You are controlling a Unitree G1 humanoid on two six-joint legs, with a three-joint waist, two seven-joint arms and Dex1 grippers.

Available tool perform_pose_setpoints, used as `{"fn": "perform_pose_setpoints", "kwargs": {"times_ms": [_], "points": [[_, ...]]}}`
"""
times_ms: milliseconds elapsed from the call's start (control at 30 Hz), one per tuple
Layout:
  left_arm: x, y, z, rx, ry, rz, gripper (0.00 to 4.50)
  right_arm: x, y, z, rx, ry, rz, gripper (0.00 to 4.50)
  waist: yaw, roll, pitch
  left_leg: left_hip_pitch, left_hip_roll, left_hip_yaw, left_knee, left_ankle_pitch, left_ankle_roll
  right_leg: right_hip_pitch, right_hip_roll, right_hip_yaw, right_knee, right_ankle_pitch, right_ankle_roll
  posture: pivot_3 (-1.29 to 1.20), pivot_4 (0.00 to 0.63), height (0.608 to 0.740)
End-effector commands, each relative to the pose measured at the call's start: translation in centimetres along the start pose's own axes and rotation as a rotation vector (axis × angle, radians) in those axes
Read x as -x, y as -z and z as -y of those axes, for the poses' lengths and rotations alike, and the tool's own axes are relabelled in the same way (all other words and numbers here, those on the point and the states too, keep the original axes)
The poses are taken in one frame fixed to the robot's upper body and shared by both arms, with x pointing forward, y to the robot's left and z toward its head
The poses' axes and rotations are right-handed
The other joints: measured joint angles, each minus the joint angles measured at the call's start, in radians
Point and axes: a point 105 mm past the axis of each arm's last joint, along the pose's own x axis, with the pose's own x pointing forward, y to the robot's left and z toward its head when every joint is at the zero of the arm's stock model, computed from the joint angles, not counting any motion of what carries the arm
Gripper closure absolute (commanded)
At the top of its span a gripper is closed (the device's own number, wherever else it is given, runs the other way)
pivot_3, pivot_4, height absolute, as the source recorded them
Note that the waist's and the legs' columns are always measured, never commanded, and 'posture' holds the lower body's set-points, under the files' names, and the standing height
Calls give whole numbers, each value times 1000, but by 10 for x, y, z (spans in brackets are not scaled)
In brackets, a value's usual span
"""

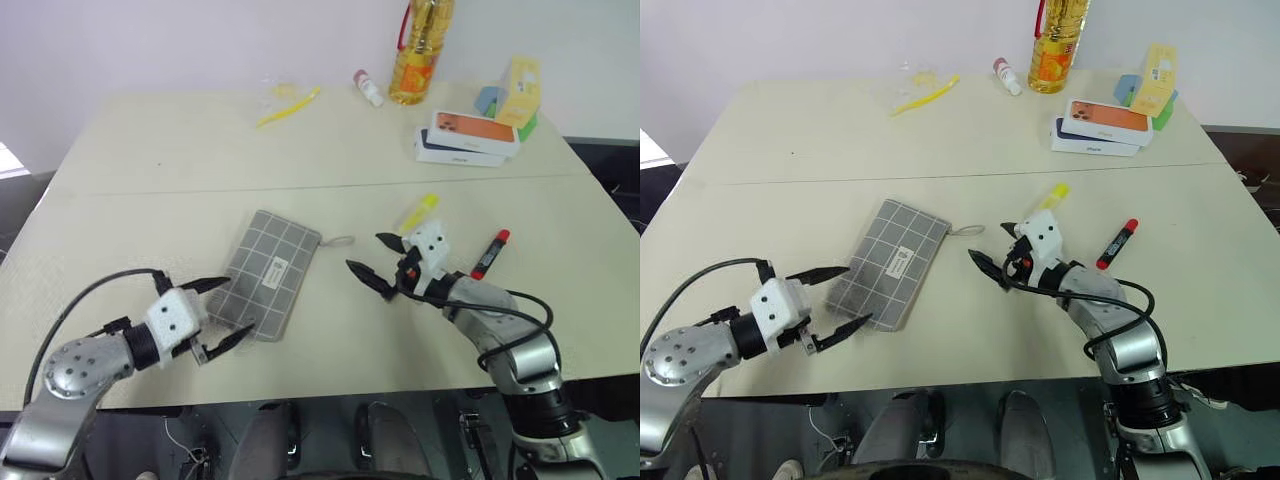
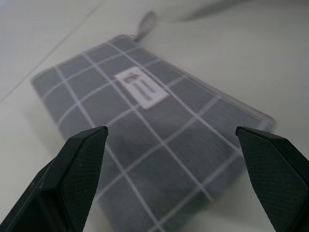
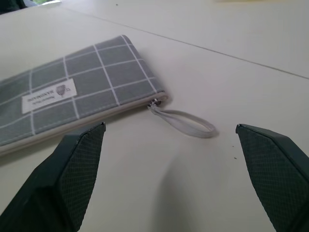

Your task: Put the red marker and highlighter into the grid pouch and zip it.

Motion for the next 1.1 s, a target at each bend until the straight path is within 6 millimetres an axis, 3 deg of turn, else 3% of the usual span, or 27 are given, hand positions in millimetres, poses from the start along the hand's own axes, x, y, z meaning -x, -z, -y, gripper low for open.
{"fn": "perform_pose_setpoints", "kwargs": {"times_ms": [33,133,233,467,633,733,867,1100], "points": [[0,-13,9,-124,77,18,21,-6,-9,-9,51,-44,31,0,1,0,0,0,0,0,0,0,0,-2,0,0,0,0,0,0,150,740],[0,-4,13,-172,122,-26,21,-12,-9,-15,52,-72,33,0,1,0,0,0,0,0,0,0,0,-2,0,0,0,0,0,0,150,740],[-2,5,19,-199,144,-56,0,-27,-13,-19,27,-70,29,802,-3,0,0,0,0,0,0,0,0,-2,1,0,0,0,0,0,150,740],[-10,16,25,-246,134,-97,0,-78,-22,-37,37,-34,-6,4380,-18,0,0,-1,0,0,0,0,0,-3,2,0,3,2,3,0,150,740],[-13,19,26,-275,113,-116,0,-102,-21,-50,36,-8,-40,4447,-18,1,0,-1,0,0,0,0,0,-4,2,0,3,2,4,0,150,740],[-16,21,26,-294,98,-127,0,-114,4,-54,18,14,-184,4447,-21,1,0,0,0,0,0,1,-1,-4,2,0,3,2,4,0,150,740],[-15,24,24,-314,62,-148,0,-115,28,-56,29,38,-304,4447,-23,3,-2,2,0,0,0,1,-1,-3,3,0,4,2,3,0,150,740],[-18,30,16,-402,-3,-176,0,-112,32,-61,-55,34,-321,4447,-22,7,-8,4,1,0,0,1,-1,-1,4,0,5,2,3,0,150,740]]}}
